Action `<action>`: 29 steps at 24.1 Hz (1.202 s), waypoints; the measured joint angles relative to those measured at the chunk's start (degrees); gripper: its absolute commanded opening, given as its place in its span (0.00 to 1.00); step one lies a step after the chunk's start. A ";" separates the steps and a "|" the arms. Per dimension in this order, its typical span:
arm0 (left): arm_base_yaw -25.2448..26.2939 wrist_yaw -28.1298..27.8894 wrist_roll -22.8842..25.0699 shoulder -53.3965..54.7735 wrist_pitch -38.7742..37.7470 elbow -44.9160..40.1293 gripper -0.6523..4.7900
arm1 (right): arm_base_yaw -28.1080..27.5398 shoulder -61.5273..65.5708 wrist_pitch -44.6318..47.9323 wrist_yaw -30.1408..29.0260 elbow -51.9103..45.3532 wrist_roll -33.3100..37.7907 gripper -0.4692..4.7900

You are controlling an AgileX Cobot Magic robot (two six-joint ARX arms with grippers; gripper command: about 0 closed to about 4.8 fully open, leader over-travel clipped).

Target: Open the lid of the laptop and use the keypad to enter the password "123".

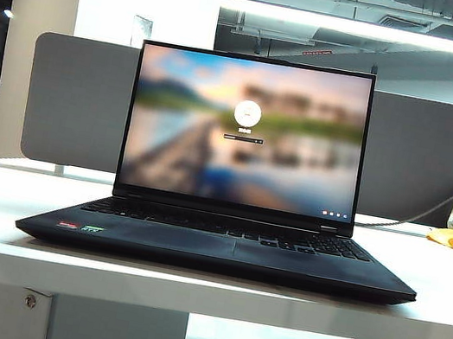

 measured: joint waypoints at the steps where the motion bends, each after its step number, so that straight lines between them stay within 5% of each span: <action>1: 1.03 0.42 0.00 -1.03 0.02 -1.01 0.11 | 0.00 0.00 0.00 0.02 0.00 0.00 0.09; 15: 2.69 0.90 1.14 -18.23 3.67 -13.07 0.11 | -0.02 -0.07 0.00 0.02 0.00 0.00 0.09; 29: -1.03 0.85 1.18 -19.85 2.91 -16.20 0.11 | -0.02 -0.07 0.00 0.02 0.00 0.00 0.09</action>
